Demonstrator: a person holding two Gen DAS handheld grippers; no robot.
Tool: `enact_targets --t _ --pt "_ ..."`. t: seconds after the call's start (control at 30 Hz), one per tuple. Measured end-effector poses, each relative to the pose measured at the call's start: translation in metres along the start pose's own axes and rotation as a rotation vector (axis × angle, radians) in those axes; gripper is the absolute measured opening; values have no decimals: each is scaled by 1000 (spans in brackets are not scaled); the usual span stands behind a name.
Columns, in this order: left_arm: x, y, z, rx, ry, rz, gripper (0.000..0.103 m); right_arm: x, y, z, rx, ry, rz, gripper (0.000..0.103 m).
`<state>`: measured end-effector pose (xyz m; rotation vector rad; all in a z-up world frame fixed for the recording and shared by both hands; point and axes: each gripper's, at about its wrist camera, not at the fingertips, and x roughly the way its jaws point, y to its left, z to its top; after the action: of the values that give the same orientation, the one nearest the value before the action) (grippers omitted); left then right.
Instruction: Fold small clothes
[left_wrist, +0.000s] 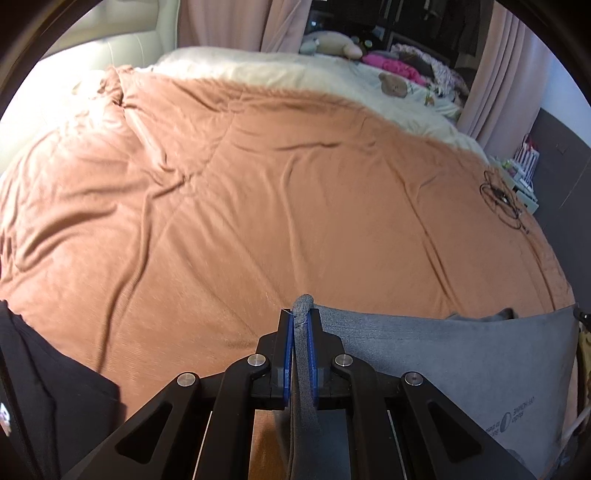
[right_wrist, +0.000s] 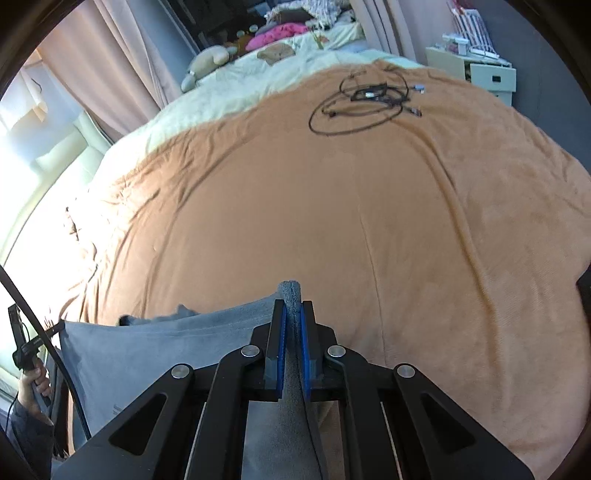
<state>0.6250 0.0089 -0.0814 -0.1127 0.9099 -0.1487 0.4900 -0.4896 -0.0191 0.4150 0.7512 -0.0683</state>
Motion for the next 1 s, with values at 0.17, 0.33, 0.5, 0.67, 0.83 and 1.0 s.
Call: enact_targets --t 0.17,0.33,0.5,0.67,0.83,1.0 --pt "-4 1 9 -9 -31 20 8 -9 10 -1 -14 -31 -24 3" --pt "13 3 18 -18 -23 43 8 4 18 7 -23 -26 -46 3" --pt "49 0 18 -2 13 68 8 43 18 14 -33 15 -92 3" --pt "92 -1 8 12 121 113 9 89 13 16 -23 104 -171 4" --pt "92 -6 -2 38 138 130 32 94 11 13 12 114 -248 26" --pt "68 -5 -3 29 101 128 49 65 18 6 12 68 -191 70"
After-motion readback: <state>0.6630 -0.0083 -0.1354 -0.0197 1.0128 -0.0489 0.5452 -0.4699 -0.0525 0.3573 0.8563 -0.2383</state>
